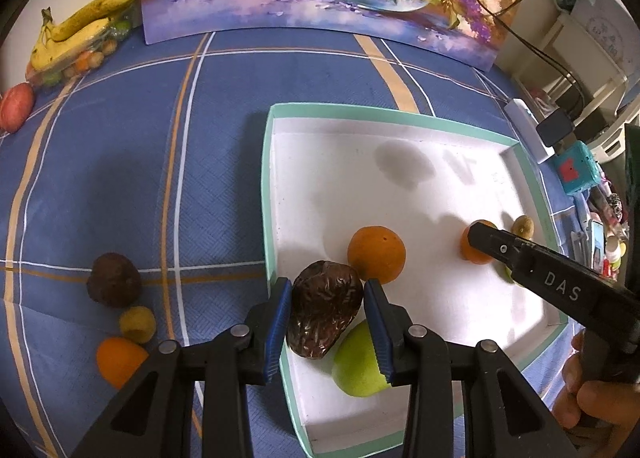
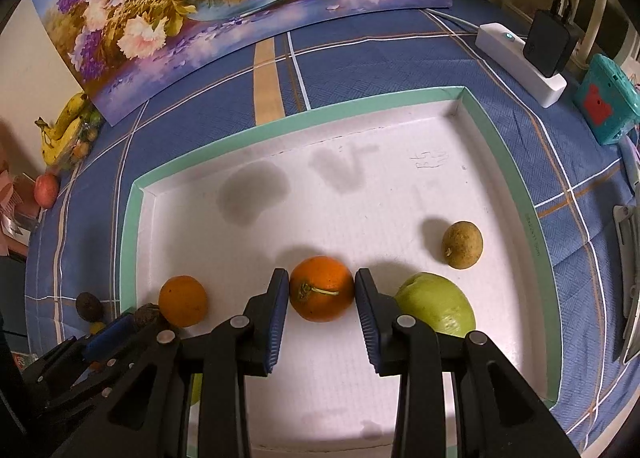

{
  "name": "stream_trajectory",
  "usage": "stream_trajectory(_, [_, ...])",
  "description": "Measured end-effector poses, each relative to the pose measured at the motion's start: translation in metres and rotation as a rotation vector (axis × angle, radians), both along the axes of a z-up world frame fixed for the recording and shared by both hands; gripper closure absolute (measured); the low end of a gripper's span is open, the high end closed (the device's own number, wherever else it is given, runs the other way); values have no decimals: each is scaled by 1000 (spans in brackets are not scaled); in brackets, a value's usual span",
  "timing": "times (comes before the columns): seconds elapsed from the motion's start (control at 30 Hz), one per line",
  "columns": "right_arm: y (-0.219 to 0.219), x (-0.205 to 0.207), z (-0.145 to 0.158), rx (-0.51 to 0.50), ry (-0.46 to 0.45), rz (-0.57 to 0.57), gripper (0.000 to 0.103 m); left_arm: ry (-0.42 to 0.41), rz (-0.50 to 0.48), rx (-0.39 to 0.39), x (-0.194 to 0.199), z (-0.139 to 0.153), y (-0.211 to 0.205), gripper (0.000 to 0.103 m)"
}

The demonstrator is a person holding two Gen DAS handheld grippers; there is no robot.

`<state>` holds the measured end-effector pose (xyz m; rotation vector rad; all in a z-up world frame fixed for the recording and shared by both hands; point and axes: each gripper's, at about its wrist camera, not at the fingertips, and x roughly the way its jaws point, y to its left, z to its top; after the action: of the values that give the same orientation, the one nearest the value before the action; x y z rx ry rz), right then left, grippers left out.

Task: Organize fruits
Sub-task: 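Carry the tangerine with the right tool while the left tool carries the date over the tray, then open the right tool to drop the tangerine in the tray while the left tool releases the date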

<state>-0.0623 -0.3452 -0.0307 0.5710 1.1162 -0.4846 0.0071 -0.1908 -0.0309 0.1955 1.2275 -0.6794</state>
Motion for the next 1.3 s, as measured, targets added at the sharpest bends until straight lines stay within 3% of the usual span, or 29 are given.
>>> stream_trajectory(0.27, [0,-2,8,-9,-9,4,67,-31,14,-44,5,22,10,62])
stream_trajectory(0.73, [15,-11,74,-117,-158,22,67,-120,107,-167,16,71,51,61])
stream_trajectory(0.9, [20,-9,79,-128,-170,38,67,-136,161,-185,24,78,67,61])
stream_trajectory(1.3, [23,-5,75,-122,-154,52,67,-103,272,-159,42,67,91,38])
